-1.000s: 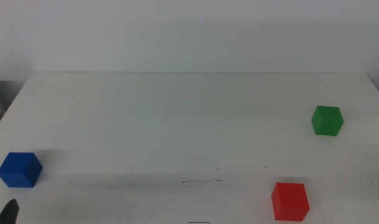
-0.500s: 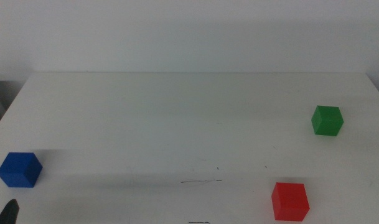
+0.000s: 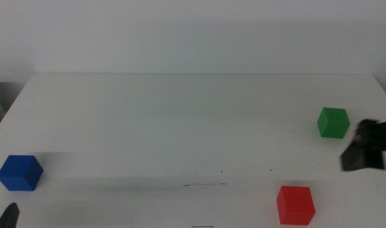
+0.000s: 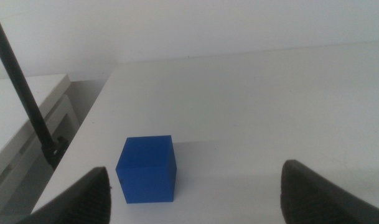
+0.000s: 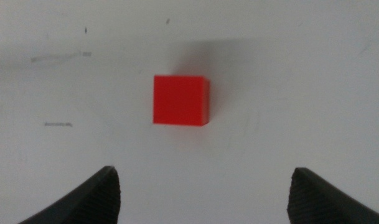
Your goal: Stack red cubes first, then green, then blue cubes in a specific spot.
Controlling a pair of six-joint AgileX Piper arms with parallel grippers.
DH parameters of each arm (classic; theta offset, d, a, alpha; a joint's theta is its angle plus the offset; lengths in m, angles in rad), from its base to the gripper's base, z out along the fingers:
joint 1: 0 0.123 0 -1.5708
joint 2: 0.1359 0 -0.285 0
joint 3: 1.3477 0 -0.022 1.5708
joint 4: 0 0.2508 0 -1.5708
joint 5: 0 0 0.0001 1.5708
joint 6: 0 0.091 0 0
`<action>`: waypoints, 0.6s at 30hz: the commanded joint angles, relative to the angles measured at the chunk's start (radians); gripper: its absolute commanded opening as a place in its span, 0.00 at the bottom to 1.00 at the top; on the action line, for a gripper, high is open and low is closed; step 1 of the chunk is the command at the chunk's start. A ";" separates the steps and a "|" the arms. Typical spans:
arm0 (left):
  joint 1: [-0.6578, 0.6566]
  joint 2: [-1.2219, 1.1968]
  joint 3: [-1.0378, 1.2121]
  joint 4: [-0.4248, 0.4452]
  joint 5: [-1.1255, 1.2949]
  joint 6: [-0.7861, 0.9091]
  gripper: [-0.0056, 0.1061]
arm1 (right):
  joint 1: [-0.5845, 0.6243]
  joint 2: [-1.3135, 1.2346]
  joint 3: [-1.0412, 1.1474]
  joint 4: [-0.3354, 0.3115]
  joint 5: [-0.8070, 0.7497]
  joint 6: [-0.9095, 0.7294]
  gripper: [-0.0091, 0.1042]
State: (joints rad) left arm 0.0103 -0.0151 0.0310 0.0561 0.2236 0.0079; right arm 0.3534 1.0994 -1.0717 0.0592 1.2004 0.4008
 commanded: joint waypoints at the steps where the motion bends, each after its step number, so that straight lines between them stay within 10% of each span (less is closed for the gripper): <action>1: 0.001 -0.023 -0.004 -0.007 -0.079 -0.008 0.89 | 0.057 0.030 -0.035 -0.032 -0.036 0.049 0.90; 18: 0.001 -0.023 -0.004 -0.007 -0.079 -0.008 0.89 | 0.173 0.335 -0.042 -0.044 -0.112 0.163 0.90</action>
State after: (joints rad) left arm 0.0103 -0.0151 0.0310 0.0561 0.2236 0.0079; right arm 0.5233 1.4498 -1.0810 0.0250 1.1068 0.5507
